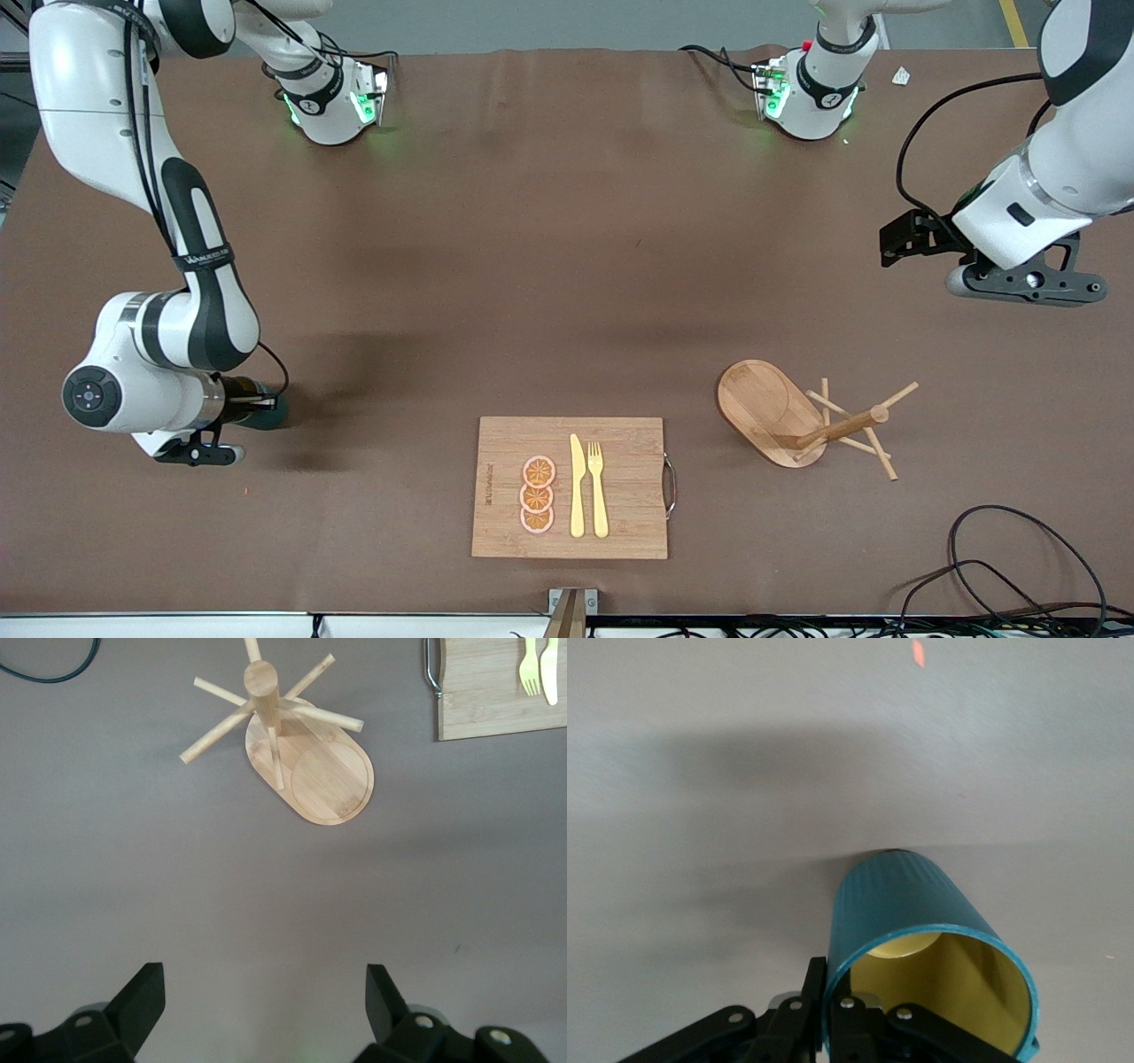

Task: Pass cup and hang on rack
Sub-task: 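Close the right gripper on the teal mug's rim, then carry the mug with the right gripper to the table center and set it down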

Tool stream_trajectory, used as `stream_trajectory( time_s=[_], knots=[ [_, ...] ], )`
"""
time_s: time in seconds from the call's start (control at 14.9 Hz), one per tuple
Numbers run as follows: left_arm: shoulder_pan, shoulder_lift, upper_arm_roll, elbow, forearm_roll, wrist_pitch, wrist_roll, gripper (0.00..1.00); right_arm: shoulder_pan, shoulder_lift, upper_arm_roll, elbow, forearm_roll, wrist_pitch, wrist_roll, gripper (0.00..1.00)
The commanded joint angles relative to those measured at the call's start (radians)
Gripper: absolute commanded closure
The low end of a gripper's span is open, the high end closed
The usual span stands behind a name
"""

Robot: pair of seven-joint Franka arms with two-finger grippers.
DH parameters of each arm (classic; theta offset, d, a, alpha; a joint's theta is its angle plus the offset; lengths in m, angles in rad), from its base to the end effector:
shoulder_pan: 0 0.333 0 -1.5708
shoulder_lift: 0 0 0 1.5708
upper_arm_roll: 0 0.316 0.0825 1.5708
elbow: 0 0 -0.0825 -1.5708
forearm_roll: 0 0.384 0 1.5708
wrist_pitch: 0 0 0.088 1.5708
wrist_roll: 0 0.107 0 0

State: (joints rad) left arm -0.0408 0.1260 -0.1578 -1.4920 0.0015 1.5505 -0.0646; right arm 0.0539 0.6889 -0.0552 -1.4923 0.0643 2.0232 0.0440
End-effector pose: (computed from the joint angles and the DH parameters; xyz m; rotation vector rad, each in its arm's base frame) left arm 0.5788 -0.1104 0.5886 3.1234 -0.2087 -0.1061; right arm 0.6966 0.0088 0.2530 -3.1140 0.1062 0.2452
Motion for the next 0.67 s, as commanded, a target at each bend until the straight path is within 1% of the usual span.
stream_trajectory(
  time_s=[0.0,0.13,0.27,0.33,0.4,0.47,0.6],
  knots=[
    [-0.007,0.018,-0.003,0.029,0.025,-0.003,-0.012,0.0,0.081,-0.008,0.031,0.087,0.046,-0.067,0.153,0.99],
    [-0.008,0.024,-0.005,0.032,0.025,-0.001,-0.017,0.0,0.15,-0.012,0.054,0.095,0.11,-0.067,0.209,0.99],
    [-0.021,0.03,-0.003,0.032,0.025,0.008,-0.018,0.0,0.242,-0.012,0.077,0.104,0.17,-0.064,0.272,0.99],
    [-0.021,0.035,-0.003,0.032,0.025,0.014,-0.018,0.0,0.301,-0.011,0.08,0.13,0.196,-0.057,0.365,0.99],
    [-0.022,0.038,-0.005,0.032,0.026,0.016,-0.018,0.0,0.364,-0.002,0.08,0.171,0.201,-0.052,0.469,0.98],
    [-0.025,0.041,-0.005,0.03,0.025,0.017,-0.018,0.0,0.427,0.023,0.08,0.211,0.201,-0.019,0.535,0.98],
    [-0.036,0.052,-0.009,0.03,0.025,0.028,-0.018,0.0,0.533,0.046,0.083,0.231,0.206,0.104,0.608,0.98]
  ],
)
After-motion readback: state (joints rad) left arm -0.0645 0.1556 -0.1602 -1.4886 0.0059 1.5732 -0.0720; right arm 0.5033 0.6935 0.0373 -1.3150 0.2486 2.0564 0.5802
